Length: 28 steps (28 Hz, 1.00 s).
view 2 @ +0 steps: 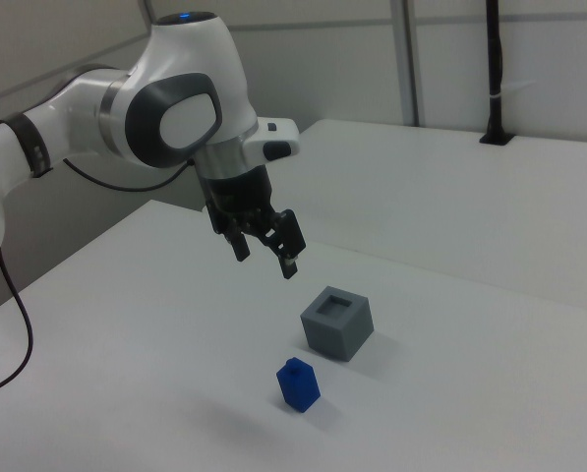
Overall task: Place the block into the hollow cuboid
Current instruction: 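Lower the open gripper down onto the blue block, then close the gripper on the blue block and lift it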
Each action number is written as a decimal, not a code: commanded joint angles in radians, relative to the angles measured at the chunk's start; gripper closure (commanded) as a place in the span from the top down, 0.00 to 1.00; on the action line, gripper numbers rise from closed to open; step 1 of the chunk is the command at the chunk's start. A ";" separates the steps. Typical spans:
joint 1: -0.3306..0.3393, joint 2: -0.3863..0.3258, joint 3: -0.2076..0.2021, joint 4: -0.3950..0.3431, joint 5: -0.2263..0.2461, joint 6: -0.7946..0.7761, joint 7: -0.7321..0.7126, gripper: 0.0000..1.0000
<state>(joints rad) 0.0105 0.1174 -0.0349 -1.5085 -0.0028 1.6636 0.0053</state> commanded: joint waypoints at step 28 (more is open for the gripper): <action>0.062 0.225 0.000 -0.265 -0.052 0.350 -0.027 1.00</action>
<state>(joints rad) 0.0725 0.3172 -0.0295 -1.7601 -0.0400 1.9583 0.0052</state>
